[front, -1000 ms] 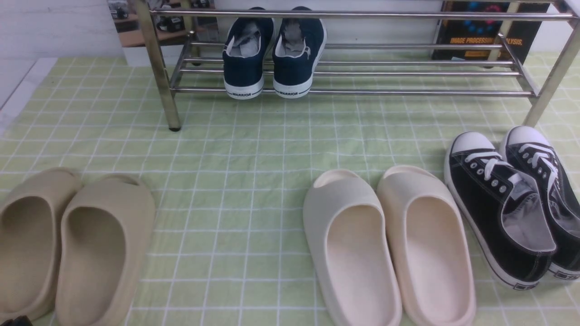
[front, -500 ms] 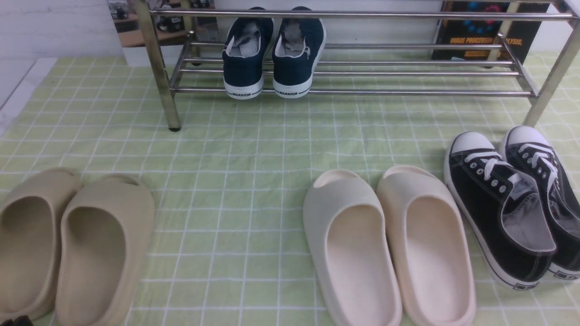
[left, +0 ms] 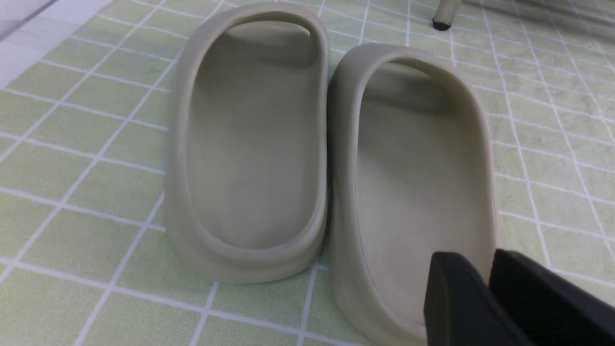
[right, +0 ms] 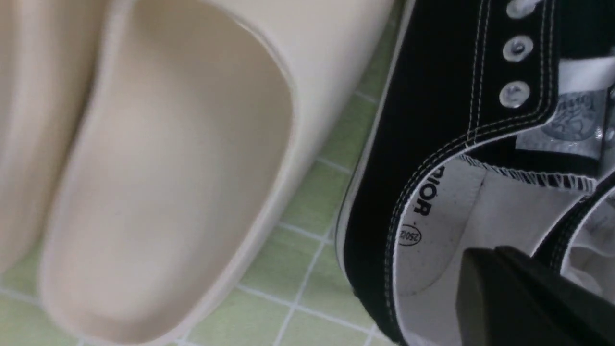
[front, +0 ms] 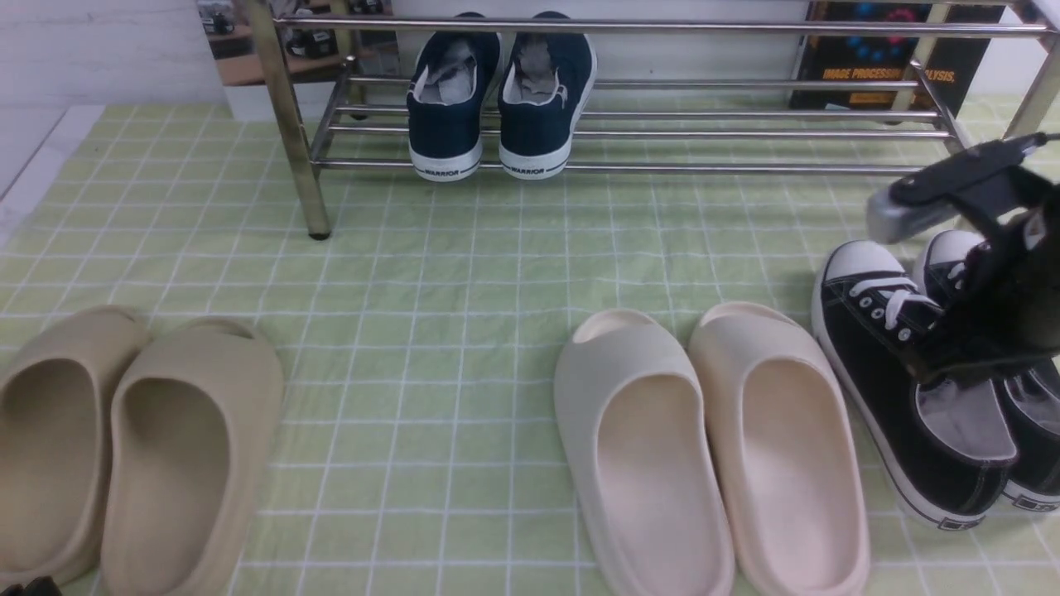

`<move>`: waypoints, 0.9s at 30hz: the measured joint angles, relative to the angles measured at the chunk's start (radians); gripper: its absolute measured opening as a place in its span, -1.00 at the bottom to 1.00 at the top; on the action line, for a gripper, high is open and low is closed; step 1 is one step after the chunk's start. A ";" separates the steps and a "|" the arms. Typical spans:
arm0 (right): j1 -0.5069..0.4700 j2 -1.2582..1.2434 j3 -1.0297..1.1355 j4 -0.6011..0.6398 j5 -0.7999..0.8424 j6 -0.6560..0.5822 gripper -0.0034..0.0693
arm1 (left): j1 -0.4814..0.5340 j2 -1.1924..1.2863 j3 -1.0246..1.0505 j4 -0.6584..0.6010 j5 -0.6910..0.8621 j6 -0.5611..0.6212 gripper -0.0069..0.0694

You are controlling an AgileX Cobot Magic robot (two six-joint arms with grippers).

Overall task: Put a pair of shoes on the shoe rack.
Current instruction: Use the right arm to grab the shoe closest to it

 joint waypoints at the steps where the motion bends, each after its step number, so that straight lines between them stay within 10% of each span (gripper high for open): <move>1: 0.001 0.006 0.000 -0.008 0.000 0.005 -0.71 | 0.000 0.000 0.000 0.000 0.000 0.000 -0.49; 6: 0.001 0.110 -0.001 -0.023 -0.010 0.052 0.00 | 0.000 0.000 0.000 0.000 0.000 0.000 -0.47; 12: 0.000 0.139 -0.009 0.029 -0.015 0.032 0.34 | 0.000 0.000 0.000 0.000 0.000 0.000 -0.46; 27: 0.001 0.124 0.017 0.040 -0.017 0.020 -0.32 | 0.000 0.000 0.000 0.000 0.000 0.000 -0.41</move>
